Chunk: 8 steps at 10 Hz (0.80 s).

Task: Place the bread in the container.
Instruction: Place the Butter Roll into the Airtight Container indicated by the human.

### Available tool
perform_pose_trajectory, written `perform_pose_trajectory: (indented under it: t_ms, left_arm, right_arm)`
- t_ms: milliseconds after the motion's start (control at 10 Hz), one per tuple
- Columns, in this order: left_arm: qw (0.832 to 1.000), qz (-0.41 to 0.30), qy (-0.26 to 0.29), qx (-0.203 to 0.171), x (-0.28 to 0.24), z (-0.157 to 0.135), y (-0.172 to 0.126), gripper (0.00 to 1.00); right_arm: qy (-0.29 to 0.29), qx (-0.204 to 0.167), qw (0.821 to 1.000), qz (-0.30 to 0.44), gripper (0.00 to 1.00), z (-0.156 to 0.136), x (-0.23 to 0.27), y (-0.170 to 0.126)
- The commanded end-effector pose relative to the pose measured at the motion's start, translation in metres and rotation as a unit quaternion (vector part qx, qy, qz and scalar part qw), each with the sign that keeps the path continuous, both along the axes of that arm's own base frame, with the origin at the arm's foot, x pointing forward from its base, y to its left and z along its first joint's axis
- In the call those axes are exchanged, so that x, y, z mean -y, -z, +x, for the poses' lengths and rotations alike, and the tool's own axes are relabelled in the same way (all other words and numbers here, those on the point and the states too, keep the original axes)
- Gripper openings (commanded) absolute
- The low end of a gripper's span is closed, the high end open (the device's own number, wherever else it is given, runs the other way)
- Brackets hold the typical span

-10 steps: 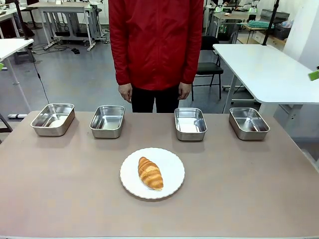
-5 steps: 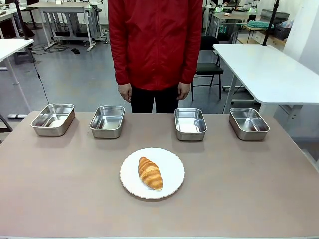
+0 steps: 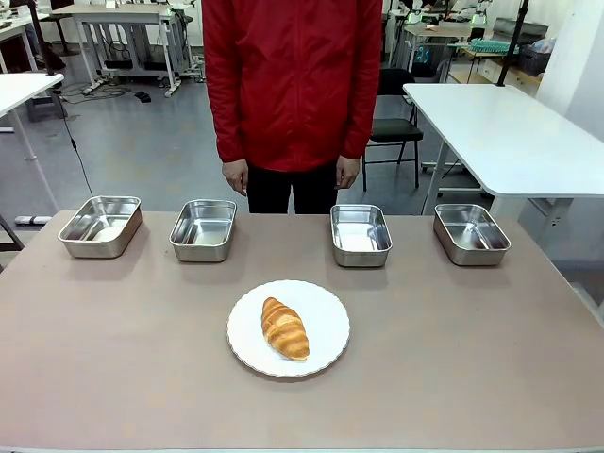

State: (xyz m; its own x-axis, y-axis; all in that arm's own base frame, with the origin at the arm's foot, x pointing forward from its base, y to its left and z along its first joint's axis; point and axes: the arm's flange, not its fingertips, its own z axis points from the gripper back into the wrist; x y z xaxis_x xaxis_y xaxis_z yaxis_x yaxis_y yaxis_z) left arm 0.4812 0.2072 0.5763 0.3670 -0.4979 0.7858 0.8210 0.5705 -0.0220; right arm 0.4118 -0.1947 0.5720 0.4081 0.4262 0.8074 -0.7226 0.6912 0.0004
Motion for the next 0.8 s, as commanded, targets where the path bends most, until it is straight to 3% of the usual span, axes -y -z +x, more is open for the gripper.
perform_pose_trajectory:
  t_ms: [0,300,700]
  left_arm:
    - [1.000,-0.009,0.015,0.013,-0.002,0.010,0.005,1.00]
    - [1.000,-0.022,0.018,0.009,-0.006,0.018,0.009,1.00]
    - [0.999,-0.034,-0.019,0.007,-0.002,0.008,0.002,1.00]
  right_arm:
    - [-0.024,0.021,0.999,-0.001,1.00,0.010,0.008,0.000]
    - [-0.030,0.017,0.999,0.002,1.00,0.019,0.010,0.003]
    - [-0.024,0.022,0.999,0.007,1.00,0.019,0.013,0.003]
